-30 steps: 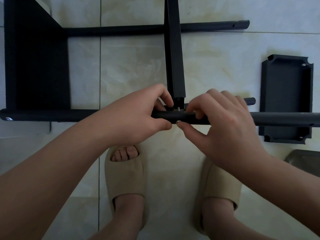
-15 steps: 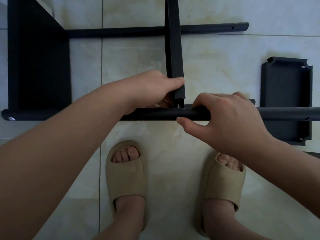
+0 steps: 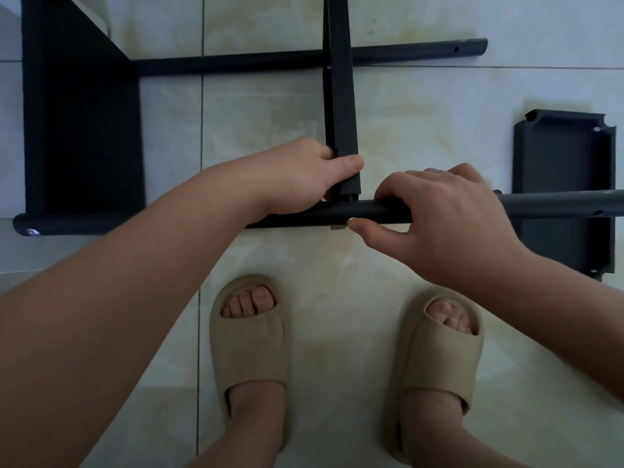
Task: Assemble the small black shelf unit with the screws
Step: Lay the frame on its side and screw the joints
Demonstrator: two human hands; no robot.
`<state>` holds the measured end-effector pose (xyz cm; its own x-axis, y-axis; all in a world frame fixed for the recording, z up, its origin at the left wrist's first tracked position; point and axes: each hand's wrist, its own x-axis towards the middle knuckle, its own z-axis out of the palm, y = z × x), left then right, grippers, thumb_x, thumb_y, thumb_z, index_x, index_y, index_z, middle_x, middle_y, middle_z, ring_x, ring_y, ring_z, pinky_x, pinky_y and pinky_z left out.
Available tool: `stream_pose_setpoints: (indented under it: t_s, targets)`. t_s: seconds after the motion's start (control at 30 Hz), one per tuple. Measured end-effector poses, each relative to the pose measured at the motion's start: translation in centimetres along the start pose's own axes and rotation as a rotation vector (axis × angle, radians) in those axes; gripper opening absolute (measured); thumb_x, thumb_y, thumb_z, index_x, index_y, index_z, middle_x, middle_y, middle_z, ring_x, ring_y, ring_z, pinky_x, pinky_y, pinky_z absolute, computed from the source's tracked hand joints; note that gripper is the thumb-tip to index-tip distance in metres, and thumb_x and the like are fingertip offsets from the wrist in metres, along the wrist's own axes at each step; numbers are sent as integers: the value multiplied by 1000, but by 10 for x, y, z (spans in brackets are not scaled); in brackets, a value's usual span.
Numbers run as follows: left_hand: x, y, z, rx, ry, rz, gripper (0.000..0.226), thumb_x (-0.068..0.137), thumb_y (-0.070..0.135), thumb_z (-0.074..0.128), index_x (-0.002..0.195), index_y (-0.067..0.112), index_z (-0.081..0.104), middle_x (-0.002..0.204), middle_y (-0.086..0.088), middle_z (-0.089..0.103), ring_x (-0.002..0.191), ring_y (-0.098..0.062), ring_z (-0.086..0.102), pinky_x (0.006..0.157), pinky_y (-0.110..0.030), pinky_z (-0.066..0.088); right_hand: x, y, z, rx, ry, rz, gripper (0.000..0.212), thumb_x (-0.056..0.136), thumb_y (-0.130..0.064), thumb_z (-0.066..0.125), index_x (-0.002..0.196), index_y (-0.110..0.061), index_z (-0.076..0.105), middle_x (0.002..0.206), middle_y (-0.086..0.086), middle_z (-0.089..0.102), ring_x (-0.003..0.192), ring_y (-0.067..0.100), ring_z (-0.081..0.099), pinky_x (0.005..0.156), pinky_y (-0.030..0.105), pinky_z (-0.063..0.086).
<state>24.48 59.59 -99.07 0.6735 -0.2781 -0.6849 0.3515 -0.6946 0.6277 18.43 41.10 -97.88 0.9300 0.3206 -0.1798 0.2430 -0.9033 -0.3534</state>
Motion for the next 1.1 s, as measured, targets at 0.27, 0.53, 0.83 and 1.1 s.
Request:
stream_pose_setpoints:
  t_s: [0.27,0.53,0.83,1.1]
  targets:
    - [1,-4,-1,-18,-11,20,44,99,57,47,85,23,71,84,5,71,76,-12,64,69,-28,42,2,-1,2,-2,-5,-22,56,85,-69,40,89,-20,66,71,-7,61,71,20,57,86,41,40]
    - [2,-5,-3,4,0,14,49,98,61,46,82,24,73,81,8,71,75,-8,63,68,-27,41,3,-1,3,6,-1,-21,54,85,-69,43,89,-21,67,71,-9,61,69,19,57,87,41,40]
    - [1,-7,-8,45,-51,0,58,96,64,46,92,15,75,90,-11,73,74,-16,61,75,-33,44,10,2,3,14,-20,5,51,83,-71,45,89,-24,65,70,-13,58,69,16,54,90,39,39]
    - [3,-7,-10,51,-61,71,43,102,53,46,78,22,64,60,15,69,51,5,60,54,-15,41,17,5,3,-11,-63,1,52,80,-73,42,83,-25,62,65,-12,55,65,17,54,87,41,41]
